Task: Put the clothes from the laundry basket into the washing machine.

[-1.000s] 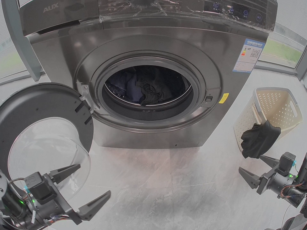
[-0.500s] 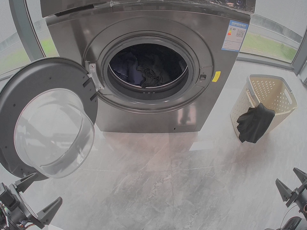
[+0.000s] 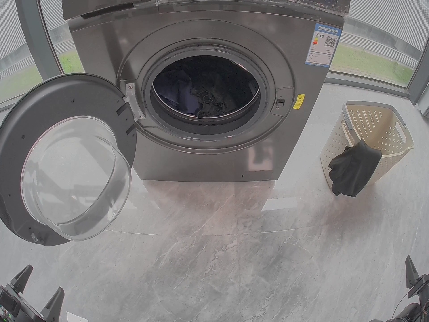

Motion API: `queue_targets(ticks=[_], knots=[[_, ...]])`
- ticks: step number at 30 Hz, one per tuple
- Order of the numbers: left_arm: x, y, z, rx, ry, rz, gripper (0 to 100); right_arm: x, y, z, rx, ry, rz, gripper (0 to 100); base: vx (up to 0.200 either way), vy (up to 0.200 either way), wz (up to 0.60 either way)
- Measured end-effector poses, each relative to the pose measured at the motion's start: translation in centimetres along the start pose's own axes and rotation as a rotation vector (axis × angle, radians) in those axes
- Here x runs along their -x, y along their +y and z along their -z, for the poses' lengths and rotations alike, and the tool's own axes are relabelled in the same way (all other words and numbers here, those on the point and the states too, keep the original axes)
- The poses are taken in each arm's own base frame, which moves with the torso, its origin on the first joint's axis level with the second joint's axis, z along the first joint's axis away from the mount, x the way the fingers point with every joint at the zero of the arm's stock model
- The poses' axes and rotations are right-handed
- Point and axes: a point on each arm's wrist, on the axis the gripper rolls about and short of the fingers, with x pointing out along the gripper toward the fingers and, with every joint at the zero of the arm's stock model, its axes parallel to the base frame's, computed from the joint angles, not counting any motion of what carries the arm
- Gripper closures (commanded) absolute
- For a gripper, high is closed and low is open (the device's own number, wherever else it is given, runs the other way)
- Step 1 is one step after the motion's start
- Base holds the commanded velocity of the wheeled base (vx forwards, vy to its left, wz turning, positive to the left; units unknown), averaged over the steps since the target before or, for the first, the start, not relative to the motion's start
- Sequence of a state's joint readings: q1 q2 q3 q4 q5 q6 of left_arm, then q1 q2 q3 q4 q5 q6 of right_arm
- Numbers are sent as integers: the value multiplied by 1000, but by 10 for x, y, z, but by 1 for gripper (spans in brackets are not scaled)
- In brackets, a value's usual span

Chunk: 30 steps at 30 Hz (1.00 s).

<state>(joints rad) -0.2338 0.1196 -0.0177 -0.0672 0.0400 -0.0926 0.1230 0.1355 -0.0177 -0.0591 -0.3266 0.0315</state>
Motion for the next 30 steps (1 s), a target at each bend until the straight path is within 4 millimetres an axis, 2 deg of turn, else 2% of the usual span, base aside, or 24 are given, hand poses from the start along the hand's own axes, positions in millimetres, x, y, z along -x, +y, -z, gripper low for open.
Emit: queue_targets(ticks=[3, 8, 11, 19, 30], knots=[[2, -1, 0, -15, -24, -65, 0, 3, 1, 1, 4, -18, -24, 0, 0, -200, 0], [4, -3, 1, -50, -57, -134, 0, 7, 6, 4, 12, -38, -223, 0, 0, -200, 0], [5, -4, 2, -58, -66, -164, 0, 9, 8, 6, 7, -42, -278, 0, 0, -200, 0], [8, -4, 9, -77, -44, -211, 0, 11, 6, 9, 0, -44, -182, 0, 0, -200, 0], [9, -5, 9, -49, -56, -212, 0, 11, 6, 10, 8, -53, -185, 0, 0, -200, 0]])
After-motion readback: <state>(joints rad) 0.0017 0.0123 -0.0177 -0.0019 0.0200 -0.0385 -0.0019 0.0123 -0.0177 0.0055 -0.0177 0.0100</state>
